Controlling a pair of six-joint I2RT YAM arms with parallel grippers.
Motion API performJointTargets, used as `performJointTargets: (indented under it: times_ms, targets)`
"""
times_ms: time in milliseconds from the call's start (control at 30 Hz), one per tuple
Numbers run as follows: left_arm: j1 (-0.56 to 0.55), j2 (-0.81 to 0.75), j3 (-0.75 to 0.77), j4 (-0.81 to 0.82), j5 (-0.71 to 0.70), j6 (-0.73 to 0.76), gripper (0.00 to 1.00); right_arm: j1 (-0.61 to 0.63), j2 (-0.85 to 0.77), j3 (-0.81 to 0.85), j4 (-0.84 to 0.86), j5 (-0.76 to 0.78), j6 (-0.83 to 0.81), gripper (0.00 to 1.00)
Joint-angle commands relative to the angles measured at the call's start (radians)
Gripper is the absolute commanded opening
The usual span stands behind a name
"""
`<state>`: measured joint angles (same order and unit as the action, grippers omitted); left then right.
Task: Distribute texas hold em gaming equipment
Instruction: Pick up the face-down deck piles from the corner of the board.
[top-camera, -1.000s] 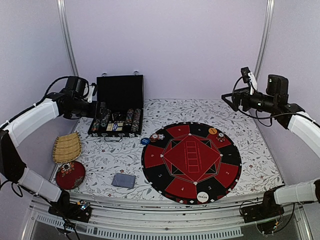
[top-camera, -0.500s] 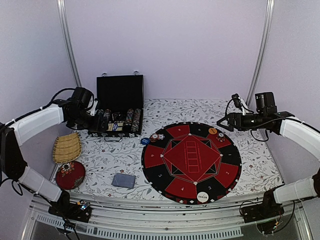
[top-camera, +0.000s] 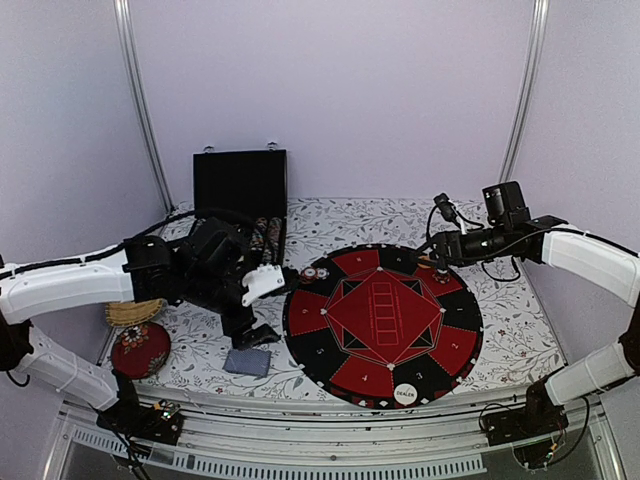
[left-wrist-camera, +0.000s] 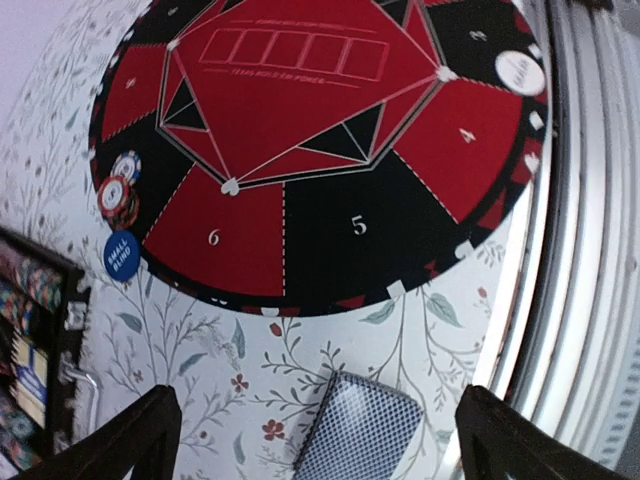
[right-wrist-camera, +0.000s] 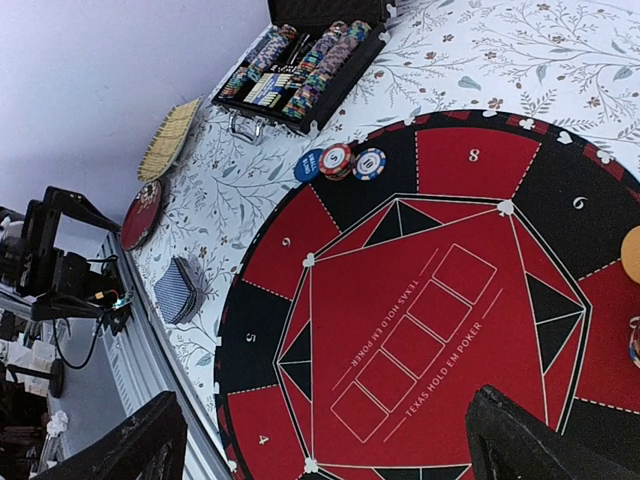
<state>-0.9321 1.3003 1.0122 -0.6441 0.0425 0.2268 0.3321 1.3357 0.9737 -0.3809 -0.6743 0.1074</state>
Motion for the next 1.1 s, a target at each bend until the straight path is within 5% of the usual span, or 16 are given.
performJointTargets:
  times_ms: [0,300,533,1067]
  targets:
    - [-0.017,-0.033,-0.057,-0.031,-0.034,0.393,0.98,0.01,0.038,0.029,0.024,-0.037,-0.014,0.99]
    - [0.062,0.076,-0.049,-0.23,0.061,0.499,0.98,0.027,0.064,-0.005,0.015,-0.042,-0.058,0.99]
    - [0.153,0.118,-0.072,-0.178,0.173,0.539,0.98,0.031,0.066,-0.01,0.02,-0.039,-0.069,0.99]
    - [0.151,0.29,-0.087,-0.15,0.148,0.527,0.98,0.032,0.08,-0.015,0.023,-0.042,-0.079,0.99]
